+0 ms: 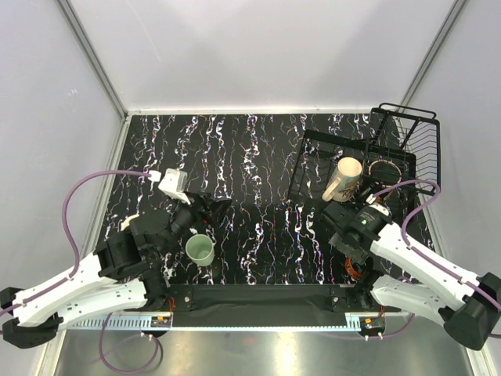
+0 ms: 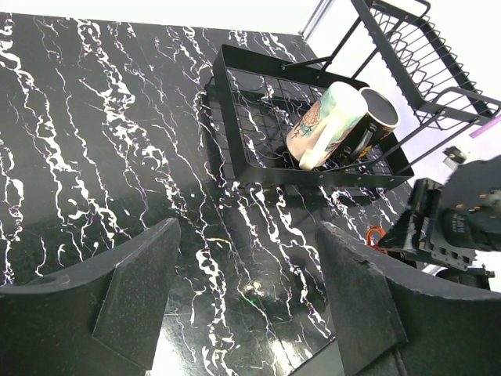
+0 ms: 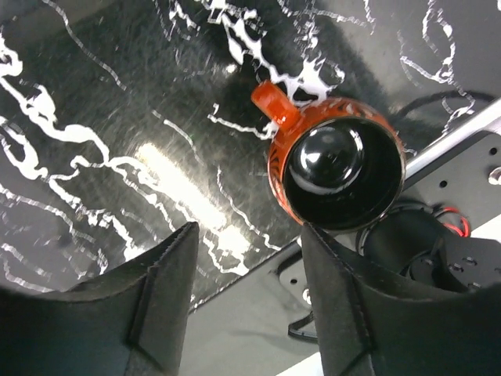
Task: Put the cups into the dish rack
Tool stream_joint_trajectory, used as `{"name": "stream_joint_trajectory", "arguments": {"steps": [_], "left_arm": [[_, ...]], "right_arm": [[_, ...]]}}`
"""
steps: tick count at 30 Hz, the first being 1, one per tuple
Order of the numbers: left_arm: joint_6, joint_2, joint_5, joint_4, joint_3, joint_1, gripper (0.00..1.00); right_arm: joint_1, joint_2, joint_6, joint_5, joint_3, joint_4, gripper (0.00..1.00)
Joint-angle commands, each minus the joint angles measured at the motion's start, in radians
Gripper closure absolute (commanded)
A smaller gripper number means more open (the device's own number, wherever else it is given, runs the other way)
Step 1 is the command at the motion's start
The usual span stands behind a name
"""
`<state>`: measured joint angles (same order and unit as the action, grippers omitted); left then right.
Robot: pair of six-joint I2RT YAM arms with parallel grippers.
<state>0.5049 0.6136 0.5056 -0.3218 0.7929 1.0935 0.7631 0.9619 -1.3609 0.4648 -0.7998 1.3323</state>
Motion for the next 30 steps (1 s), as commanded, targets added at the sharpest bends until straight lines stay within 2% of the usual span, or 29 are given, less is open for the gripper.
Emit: {"name": "stream_joint_trajectory", "arguments": {"steps": [1, 8, 10, 13, 14, 16, 19, 22, 25, 28, 30], "left_arm": [[-0.025, -0.025, 0.019, 0.020, -0.003, 0.003, 0.24], [-0.035, -0.052, 0.025, 0.024, -0.017, 0.003, 0.24], [-0.043, -0.058, 0.022, 0.029, -0.021, 0.003, 0.24], [-0.051, -0.058, 0.016, 0.017, -0.008, 0.002, 0.24], [-0.051, -0.060, 0.013, 0.015, -0.006, 0.003, 0.24], [-0.052, -0.067, 0.011, 0.021, -0.009, 0.003, 0.24], [-0.052, -0.081, 0.007, 0.042, -0.026, 0.003, 0.23], [-0.057, -0.077, -0.006, 0.038, -0.024, 0.003, 0.23], [-0.058, -0.075, -0.009, 0.036, -0.024, 0.003, 0.23], [-0.060, -0.080, -0.006, 0.050, -0.037, 0.003, 0.23], [-0.062, -0.078, -0.009, 0.049, -0.035, 0.003, 0.22]], "right_arm": [[0.005, 0.017, -0.047, 0.109, -0.018, 0.064, 0.37], [0.002, 0.041, -0.084, 0.150, -0.009, 0.042, 0.24], [0.004, 0.060, -0.110, 0.176, -0.012, 0.048, 0.17], [0.004, 0.093, -0.142, 0.190, -0.019, 0.064, 0.15], [0.002, 0.097, -0.150, 0.196, -0.019, 0.064, 0.10], [0.004, 0.092, -0.155, 0.218, -0.007, 0.048, 0.06], [0.002, 0.064, -0.132, 0.241, 0.043, -0.045, 0.07], [0.001, 0.061, -0.190, 0.255, 0.042, -0.016, 0.09], [0.002, 0.041, -0.211, 0.256, 0.059, -0.044, 0.20], [0.001, 0.032, -0.207, 0.227, 0.103, -0.146, 0.23], [0.001, 0.052, -0.243, 0.225, 0.109, -0.139, 0.22]]}}
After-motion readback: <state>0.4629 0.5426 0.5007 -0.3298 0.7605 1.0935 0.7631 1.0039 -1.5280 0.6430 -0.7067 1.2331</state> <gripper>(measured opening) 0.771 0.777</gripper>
